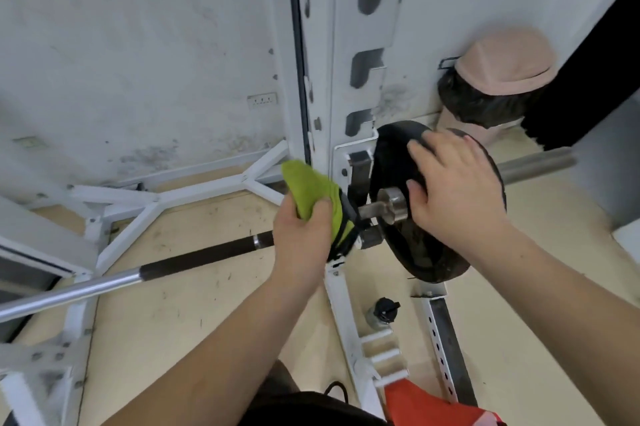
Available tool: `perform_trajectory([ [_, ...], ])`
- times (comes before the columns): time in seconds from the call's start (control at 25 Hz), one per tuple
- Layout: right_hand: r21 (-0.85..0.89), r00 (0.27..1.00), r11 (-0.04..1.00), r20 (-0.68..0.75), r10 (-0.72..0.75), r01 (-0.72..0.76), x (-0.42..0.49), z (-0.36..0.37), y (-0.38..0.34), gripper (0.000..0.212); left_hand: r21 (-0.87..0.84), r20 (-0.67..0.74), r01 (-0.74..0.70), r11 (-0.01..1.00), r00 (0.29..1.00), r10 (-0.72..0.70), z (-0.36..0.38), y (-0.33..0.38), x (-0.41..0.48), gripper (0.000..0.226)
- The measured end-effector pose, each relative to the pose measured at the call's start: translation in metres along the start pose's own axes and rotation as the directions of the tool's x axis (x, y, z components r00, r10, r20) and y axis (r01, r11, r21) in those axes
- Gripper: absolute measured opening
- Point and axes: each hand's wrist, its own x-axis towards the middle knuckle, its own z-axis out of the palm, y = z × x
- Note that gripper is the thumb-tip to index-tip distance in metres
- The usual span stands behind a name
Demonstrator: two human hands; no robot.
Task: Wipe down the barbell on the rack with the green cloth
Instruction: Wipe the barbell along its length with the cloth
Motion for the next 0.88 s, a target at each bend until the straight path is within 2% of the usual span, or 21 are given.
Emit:
perform_trajectory([
  [0.04, -0.026, 0.993, 0.993, 0.037, 0.114, -0.113, 0.004, -0.001, 0.007, 0.058, 0.267, 0.084, -0.267, 0.926, 0.964, 0.254, 0.0, 0.006, 0.007, 0.005],
  [0.08, -0.028, 0.972, 0.975, 0.074, 0.222, -0.22, 0.005, 0.002, 0.013, 0.061, 0.522, 0.268, -0.506, 0.687, 0.862, 0.431, 0.002, 0.003, 0.016, 0.017],
  [0.12, -0.024, 0.952, 0.956, 0.094, 0.292, -0.291, 0.005, 0.006, 0.015, 0.061, 0.661, 0.487, -0.651, 0.372, 0.75, 0.448, 0.002, -0.006, 0.027, 0.034],
  [0.16, -0.025, 0.944, 0.948, 0.089, 0.319, -0.318, 0.003, 0.01, 0.015, 0.061, 0.707, 0.638, -0.701, 0.094, 0.69, 0.343, 0.002, -0.021, 0.036, 0.047],
  [0.2, -0.033, 0.945, 0.947, 0.06, 0.322, -0.321, 0.0, 0.014, 0.015, 0.062, 0.704, 0.703, -0.706, -0.077, 0.678, 0.217, 0.004, -0.033, 0.04, 0.052],
  [0.24, -0.049, 0.949, 0.948, 0.019, 0.314, -0.313, -0.002, 0.018, 0.016, 0.062, 0.692, 0.722, -0.707, -0.149, 0.679, 0.132, 0.008, -0.038, 0.04, 0.051],
  [0.36, -0.101, 0.945, 0.94, -0.068, 0.319, -0.325, -0.002, 0.027, 0.016, 0.061, 0.652, 0.758, -0.746, -0.138, 0.645, 0.096, 0.044, -0.03, 0.035, 0.041],
  [0.44, -0.112, 0.942, 0.936, -0.079, 0.327, -0.334, -0.001, 0.029, 0.015, 0.061, 0.625, 0.781, -0.759, -0.185, 0.614, 0.119, 0.07, -0.022, 0.032, 0.037],
  [0.6, -0.143, 0.948, 0.938, -0.064, 0.31, -0.316, 0.013, 0.025, 0.013, 0.054, 0.607, 0.787, -0.766, -0.212, 0.617, 0.026, 0.084, -0.017, 0.035, 0.036],
  [0.68, -0.147, 0.95, 0.939, -0.066, 0.304, -0.311, 0.022, 0.021, 0.01, 0.043, 0.633, 0.754, -0.73, -0.256, 0.657, -0.01, 0.058, -0.014, 0.033, 0.039],
  [0.8, -0.159, 0.945, 0.932, -0.075, 0.317, -0.325, 0.022, 0.023, 0.008, 0.045, 0.679, 0.69, -0.683, -0.27, 0.719, -0.083, 0.025, -0.015, 0.033, 0.052],
  [0.88, -0.162, 0.941, 0.927, -0.099, 0.325, -0.337, 0.018, 0.025, 0.009, 0.047, 0.678, 0.698, -0.694, -0.24, 0.711, -0.083, 0.034, -0.013, 0.036, 0.05],
])
